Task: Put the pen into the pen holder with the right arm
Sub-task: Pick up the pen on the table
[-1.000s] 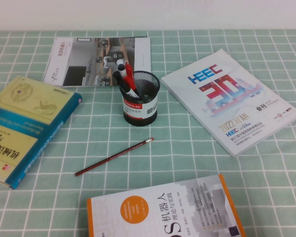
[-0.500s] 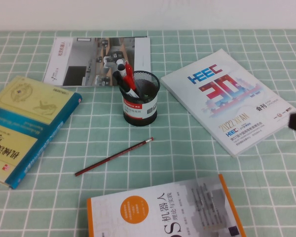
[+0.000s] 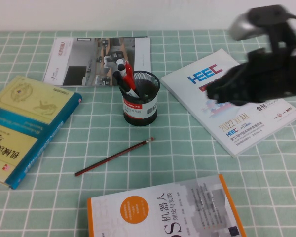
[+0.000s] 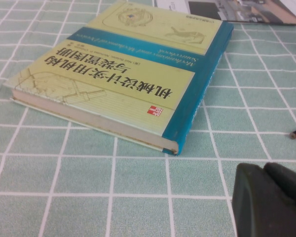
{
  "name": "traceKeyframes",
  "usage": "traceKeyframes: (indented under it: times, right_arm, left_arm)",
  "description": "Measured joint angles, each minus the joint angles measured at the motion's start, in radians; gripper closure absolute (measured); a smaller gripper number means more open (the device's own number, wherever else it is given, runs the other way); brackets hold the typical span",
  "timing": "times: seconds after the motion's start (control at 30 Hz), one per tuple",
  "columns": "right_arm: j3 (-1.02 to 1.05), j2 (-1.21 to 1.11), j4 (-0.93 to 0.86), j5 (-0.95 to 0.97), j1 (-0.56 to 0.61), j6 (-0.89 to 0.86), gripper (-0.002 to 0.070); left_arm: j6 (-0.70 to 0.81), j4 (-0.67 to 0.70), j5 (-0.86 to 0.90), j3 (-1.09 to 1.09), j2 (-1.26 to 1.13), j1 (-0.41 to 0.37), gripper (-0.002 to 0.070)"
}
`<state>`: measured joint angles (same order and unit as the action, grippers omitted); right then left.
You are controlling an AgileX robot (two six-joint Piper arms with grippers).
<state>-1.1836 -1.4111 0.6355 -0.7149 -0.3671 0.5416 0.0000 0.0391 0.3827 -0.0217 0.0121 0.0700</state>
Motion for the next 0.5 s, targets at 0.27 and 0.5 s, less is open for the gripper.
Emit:
traceKeyframes:
  times: [0.27, 0.5]
  right_arm:
    - [-0.193, -0.215, -0.185, -0.027, -0.185, 0.040, 0.0696]
    - [-0.333, -0.359, -0.248, -0.139, -0.286, 0.215, 0.0696]
  left_arm:
    - [0.000, 0.000, 0.000, 0.000, 0.000, 0.000, 0.0679]
    - [0.000, 0.000, 0.000, 0.000, 0.000, 0.000, 0.0679]
